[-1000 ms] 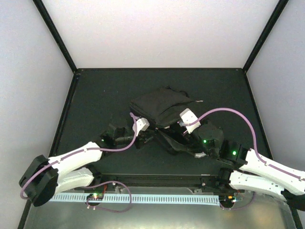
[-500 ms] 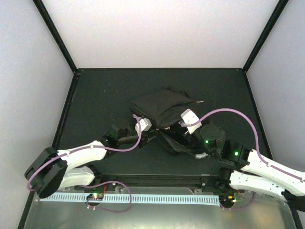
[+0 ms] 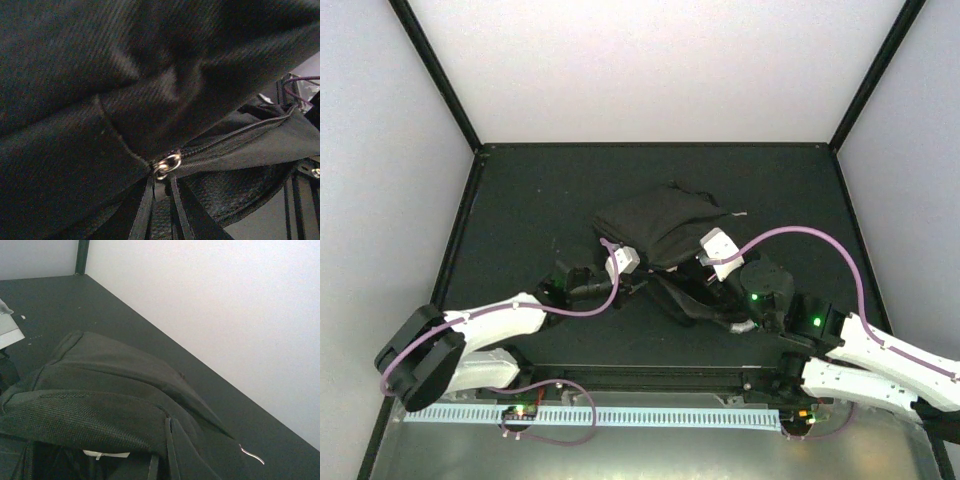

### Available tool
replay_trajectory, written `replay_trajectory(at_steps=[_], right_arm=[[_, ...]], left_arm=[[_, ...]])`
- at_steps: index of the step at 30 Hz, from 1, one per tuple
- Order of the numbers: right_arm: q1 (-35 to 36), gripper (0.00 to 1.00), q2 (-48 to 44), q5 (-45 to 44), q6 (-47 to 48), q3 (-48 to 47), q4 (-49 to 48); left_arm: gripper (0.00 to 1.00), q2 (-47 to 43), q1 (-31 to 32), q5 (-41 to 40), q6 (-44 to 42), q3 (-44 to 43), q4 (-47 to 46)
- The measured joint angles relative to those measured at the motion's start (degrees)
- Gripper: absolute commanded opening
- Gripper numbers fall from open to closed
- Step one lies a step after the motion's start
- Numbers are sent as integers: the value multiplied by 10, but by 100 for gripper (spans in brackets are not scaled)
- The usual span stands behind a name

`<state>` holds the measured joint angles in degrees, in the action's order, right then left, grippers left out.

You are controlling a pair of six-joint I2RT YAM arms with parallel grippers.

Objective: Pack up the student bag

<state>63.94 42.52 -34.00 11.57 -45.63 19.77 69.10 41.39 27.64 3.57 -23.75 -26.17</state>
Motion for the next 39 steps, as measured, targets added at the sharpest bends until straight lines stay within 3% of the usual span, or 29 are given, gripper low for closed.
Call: replay_trajectory(at_steps=[3, 8, 21, 23, 24, 26, 27, 31, 39], right_arm=[[0, 2, 0, 0, -2, 0, 0], [0, 2, 0, 0, -2, 0, 0], [0, 5, 1, 1, -3, 0, 1], [0, 17, 6, 2, -3, 0, 2], [0, 32, 10, 4, -4, -1, 4], [0, 76, 22, 11, -5, -9, 15], [0, 82, 30, 17, -5, -17, 28], [0, 89, 63, 79, -14, -67, 119], [0, 88, 84, 278, -50, -181, 318]], left_arm=[[15, 0, 0, 15, 0, -2, -7], [2, 0, 0, 26, -1, -2, -9], [2, -25, 0, 22, 3, -2, 19], [2, -40, 0, 25, 5, -3, 42], [1, -47, 0, 28, 6, -4, 54], [2, -64, 0, 37, 9, -7, 87], [2, -73, 0, 40, 10, -10, 108], [2, -99, 0, 42, 13, -16, 168], [2, -96, 0, 73, 19, -33, 225]])
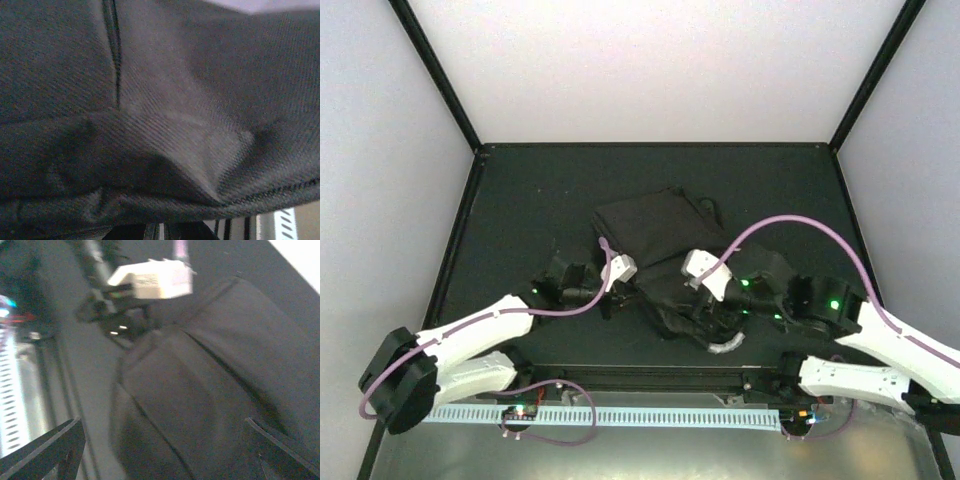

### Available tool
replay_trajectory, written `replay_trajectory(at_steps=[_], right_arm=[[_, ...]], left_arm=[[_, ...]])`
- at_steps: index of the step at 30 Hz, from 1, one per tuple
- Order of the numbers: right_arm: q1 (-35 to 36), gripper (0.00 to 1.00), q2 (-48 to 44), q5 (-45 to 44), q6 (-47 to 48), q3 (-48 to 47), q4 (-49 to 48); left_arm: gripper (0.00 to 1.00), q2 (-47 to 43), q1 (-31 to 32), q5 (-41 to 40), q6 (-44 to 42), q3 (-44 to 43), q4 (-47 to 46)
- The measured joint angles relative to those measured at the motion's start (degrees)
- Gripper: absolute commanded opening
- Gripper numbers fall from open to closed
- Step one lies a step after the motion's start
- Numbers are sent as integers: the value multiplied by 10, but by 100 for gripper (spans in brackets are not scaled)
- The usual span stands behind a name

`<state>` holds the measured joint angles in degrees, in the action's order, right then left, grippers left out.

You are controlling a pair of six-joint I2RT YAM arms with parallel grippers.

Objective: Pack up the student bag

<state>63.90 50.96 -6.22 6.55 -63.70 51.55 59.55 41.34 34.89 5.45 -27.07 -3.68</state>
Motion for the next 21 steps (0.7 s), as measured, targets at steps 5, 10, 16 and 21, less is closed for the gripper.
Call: replay_trajectory(at_steps=[5, 10, 16, 21], right_arm=[[0, 91, -61, 128, -26, 0, 7], [0, 81, -79, 142, -60, 18, -36], [-1, 79, 69, 86, -110, 17, -90], [-40, 77, 155, 85, -121, 15, -111]], left_arm=[[1, 34, 1, 28, 1, -33, 34], [2, 43, 7, 39, -4, -39, 44], [1, 42, 19, 35, -9, -38, 43], [2, 12, 24, 21, -3, -8, 21]])
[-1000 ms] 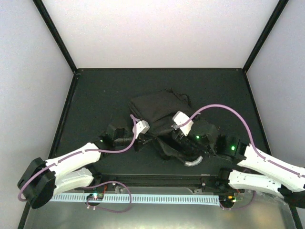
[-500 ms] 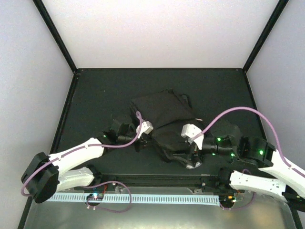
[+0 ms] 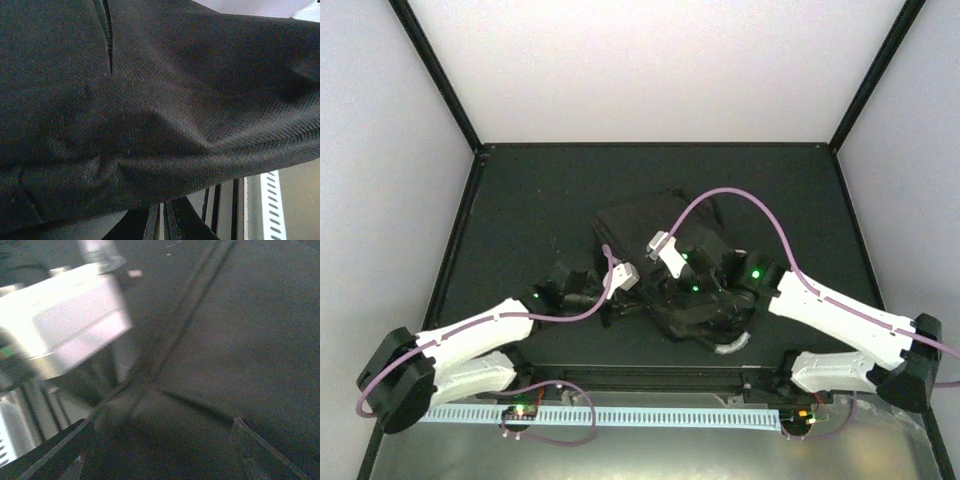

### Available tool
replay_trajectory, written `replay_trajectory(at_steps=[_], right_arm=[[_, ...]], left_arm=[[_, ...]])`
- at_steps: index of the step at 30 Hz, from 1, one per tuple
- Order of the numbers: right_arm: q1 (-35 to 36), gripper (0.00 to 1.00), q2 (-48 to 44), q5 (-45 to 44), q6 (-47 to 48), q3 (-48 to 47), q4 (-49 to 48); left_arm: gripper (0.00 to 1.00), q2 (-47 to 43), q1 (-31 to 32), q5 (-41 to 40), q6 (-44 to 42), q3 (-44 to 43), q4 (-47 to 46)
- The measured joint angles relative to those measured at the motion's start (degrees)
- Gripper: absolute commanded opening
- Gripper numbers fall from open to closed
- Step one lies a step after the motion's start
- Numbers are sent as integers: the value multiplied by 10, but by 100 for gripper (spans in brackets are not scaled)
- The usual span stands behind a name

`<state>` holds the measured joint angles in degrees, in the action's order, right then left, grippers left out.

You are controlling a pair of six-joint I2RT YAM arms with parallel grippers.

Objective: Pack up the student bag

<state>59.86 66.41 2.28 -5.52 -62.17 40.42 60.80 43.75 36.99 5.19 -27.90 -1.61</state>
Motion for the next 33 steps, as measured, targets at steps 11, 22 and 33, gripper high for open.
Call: replay_trajectory(at_steps=[11, 22, 33], right_arm=[[-31, 98, 114, 26, 63, -64, 10], [-39, 90, 265, -5, 87, -113, 33], [-82, 77, 360, -19, 80, -167, -9]], left_arm=[[2, -55, 19, -47, 50, 86, -93], [2, -82, 45, -75, 78, 134, -121], [2, -30, 123, -94, 81, 118, -154]])
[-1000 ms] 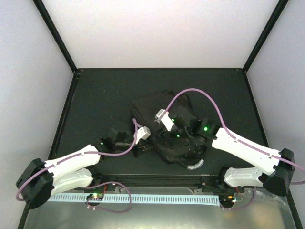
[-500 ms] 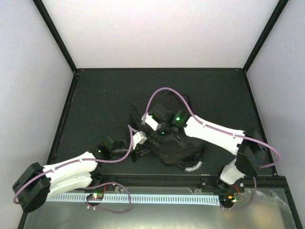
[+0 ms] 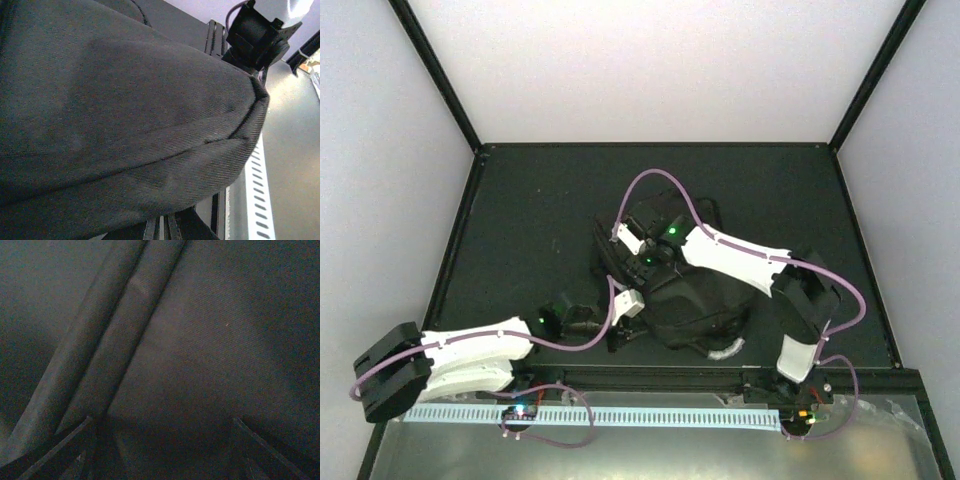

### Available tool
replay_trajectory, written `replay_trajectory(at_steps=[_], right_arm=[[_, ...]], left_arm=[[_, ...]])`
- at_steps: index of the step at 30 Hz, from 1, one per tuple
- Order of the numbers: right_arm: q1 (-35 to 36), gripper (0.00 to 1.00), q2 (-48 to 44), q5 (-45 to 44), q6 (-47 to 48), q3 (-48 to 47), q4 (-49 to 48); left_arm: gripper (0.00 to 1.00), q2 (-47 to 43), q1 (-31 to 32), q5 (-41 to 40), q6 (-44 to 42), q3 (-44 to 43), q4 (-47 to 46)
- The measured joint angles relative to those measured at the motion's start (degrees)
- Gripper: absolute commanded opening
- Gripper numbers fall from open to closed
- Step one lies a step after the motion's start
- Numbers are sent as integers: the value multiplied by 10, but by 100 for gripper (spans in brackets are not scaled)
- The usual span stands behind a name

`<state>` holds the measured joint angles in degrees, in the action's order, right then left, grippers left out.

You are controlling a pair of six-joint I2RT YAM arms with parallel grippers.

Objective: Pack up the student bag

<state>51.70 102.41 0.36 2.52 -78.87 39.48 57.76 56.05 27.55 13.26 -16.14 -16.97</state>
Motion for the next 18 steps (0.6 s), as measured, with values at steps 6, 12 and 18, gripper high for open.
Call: replay_trajectory(at_steps=[6, 12, 18], right_arm=[[-10, 77, 25, -1, 0, -23, -5], [-19, 77, 53, 4, 0, -53, -5], [-20, 76, 69, 15, -2, -69, -6]], left_arm=[[1, 17, 55, -44, -24, -32, 25], [2, 87, 120, -76, -76, -116, 87], [2, 125, 153, -85, -122, -150, 122]])
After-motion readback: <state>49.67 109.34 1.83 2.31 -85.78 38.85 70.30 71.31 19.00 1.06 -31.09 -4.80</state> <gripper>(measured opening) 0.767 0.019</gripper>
